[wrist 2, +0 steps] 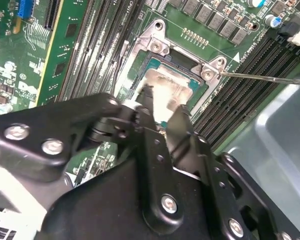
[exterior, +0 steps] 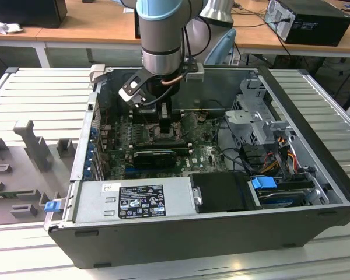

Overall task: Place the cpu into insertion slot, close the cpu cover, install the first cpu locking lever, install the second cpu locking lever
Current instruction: 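Place the cpu into insertion slot, then close the cpu cover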

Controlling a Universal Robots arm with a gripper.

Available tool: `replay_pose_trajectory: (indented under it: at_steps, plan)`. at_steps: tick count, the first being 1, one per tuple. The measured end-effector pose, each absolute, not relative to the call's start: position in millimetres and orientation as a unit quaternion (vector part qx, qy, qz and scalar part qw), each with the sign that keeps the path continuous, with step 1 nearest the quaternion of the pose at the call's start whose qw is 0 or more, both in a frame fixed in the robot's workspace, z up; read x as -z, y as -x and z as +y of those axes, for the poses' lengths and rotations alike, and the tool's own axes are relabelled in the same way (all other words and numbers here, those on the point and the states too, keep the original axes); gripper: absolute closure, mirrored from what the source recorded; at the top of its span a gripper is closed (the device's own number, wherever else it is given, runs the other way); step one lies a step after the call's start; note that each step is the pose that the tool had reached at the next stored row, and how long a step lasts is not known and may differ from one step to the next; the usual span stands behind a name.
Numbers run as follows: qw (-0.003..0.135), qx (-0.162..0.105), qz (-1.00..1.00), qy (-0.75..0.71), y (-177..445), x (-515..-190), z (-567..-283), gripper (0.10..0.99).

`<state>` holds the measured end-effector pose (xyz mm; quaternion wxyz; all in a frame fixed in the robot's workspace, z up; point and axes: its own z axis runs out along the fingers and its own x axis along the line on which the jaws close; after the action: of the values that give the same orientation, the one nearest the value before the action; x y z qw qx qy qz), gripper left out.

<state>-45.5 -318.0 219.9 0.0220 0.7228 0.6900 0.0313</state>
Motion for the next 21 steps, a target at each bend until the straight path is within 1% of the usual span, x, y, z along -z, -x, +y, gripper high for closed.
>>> replay_pose_trajectory:
  at_steps: [3,4,5,21]
  plan:
    - [0.022,-0.031,0.69,-0.723,46,-222,-318,0.871]
    - [0.022,-0.031,0.69,-0.723,46,-223,-318,0.871]
    - [0.022,-0.031,0.69,-0.723,46,-224,-318,0.98]
    - [0.022,-0.03,0.69,-0.723,37,-236,-318,0.98]
